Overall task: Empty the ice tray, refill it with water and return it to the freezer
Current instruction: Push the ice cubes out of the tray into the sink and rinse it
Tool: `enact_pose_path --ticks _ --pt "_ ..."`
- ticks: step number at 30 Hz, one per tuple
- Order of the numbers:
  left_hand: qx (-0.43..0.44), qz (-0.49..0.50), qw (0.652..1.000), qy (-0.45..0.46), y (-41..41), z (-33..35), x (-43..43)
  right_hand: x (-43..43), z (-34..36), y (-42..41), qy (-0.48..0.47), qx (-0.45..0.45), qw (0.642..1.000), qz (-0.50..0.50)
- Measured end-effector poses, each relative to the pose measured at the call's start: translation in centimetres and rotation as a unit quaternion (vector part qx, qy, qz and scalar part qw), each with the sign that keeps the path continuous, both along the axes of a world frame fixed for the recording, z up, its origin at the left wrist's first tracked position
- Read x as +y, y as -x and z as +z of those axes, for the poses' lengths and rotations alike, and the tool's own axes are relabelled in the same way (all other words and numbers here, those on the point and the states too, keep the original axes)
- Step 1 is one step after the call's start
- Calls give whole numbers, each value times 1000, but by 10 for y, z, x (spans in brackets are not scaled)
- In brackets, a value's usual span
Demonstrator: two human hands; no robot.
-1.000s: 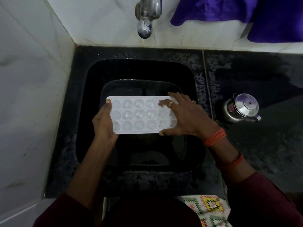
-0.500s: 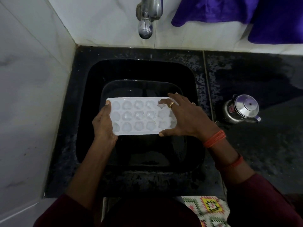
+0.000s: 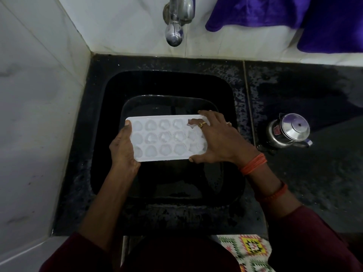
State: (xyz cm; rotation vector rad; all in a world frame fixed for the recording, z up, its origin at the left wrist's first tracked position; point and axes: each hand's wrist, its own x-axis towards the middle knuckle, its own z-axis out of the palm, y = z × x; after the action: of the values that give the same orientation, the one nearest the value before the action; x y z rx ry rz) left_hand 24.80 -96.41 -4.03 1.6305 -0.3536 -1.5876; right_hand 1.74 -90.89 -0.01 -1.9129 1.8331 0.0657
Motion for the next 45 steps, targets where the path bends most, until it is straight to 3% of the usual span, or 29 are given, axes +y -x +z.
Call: enact_pose_path --ticks 21,29,38,45 --pt "-18 -7 1000 14 -2 2 2 -3 0 11 13 -10 1000 12" --pt "-10 -1 1000 11 -1 0 2 -7 2 10 -10 46 998 40" --pt "-16 3 1000 12 -3 1 0 -5 4 8 9 10 1000 28" --pt "-18 -7 1000 16 -4 -2 2 -4 6 4 -25 36 999 30"
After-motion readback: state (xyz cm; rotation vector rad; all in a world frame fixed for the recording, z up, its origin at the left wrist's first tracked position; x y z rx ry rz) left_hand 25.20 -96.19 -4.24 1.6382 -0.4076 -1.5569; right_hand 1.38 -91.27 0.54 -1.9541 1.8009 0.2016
